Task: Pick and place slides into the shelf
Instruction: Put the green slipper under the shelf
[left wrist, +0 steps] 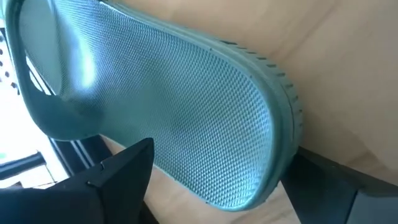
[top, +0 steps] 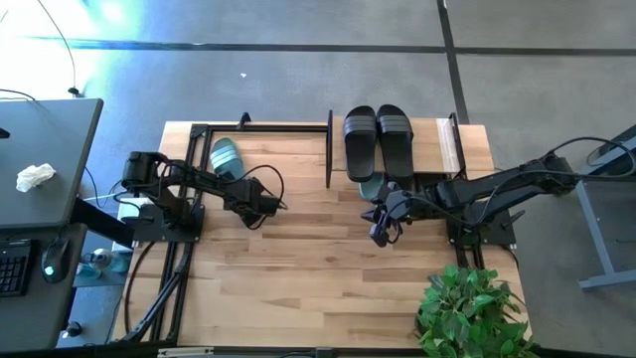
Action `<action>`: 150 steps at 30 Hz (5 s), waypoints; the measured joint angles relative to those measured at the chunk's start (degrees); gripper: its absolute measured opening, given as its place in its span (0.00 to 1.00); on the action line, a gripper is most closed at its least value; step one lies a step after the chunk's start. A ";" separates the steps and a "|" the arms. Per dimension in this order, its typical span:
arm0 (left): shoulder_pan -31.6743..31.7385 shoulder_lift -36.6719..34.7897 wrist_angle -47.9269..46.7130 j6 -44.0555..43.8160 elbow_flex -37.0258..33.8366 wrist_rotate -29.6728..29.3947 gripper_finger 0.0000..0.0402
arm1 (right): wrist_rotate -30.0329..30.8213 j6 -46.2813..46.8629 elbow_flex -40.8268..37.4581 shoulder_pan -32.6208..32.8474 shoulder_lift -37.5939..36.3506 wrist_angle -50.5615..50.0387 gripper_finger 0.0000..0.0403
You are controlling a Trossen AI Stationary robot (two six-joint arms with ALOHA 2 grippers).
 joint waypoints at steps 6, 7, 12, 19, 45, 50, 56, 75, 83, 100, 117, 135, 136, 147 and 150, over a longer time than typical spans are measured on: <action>0.16 0.07 1.67 3.89 -0.15 -1.45 0.77 | 1.04 -0.08 0.00 0.00 0.00 0.16 0.00; 0.19 0.09 2.48 4.31 -0.13 -1.87 0.76 | 1.19 -0.09 0.00 0.00 0.00 0.18 0.00; 0.16 0.78 4.10 5.83 -0.11 -2.18 0.66 | 1.28 -0.11 0.00 0.00 0.00 0.19 0.00; 0.12 2.66 5.01 5.76 -0.04 -2.08 0.46 | 1.52 -0.63 0.00 0.00 0.00 0.18 0.00; -15.11 2.89 -18.10 2.80 21.23 -2.71 0.11 | 8.00 -2.71 0.00 -0.13 -0.54 0.47 0.00; -20.25 2.84 -21.57 6.64 30.73 -0.01 0.11 | 8.67 -4.91 0.02 -0.14 -3.97 0.44 0.00; -26.27 2.82 -24.34 13.18 41.40 10.40 0.11 | 7.50 -5.40 0.04 -0.15 -9.94 -0.93 0.00; -29.83 13.58 -14.10 18.96 60.58 7.87 0.11 | 4.88 -5.83 0.04 -0.09 -17.06 -6.64 0.00; -27.37 22.09 -10.38 21.02 67.46 3.97 0.10 | 4.64 -5.57 0.04 -0.09 -17.34 -7.82 0.00; -24.97 32.29 -16.62 25.30 79.22 -2.25 0.10 | 2.93 -6.69 0.04 -0.09 -17.35 -10.39 0.00; -23.44 36.26 -22.40 21.18 79.54 -6.40 0.10 | -8.82 4.84 0.03 0.45 -17.16 -17.57 0.00; -24.25 36.72 -16.17 20.60 79.58 -7.03 0.10 | 10.60 71.00 -37.70 20.48 -14.35 44.71 0.00; -24.25 36.71 -15.32 20.61 79.58 -6.72 0.10 | 12.19 73.79 -38.48 21.58 -13.26 45.83 0.00; -24.25 37.55 -7.45 21.01 79.56 -4.69 0.10 | 19.14 79.30 -39.98 26.18 4.18 70.18 0.15; -24.34 38.90 -6.72 21.18 79.62 -4.47 0.10 | 21.38 80.35 -39.98 26.18 8.14 75.29 0.26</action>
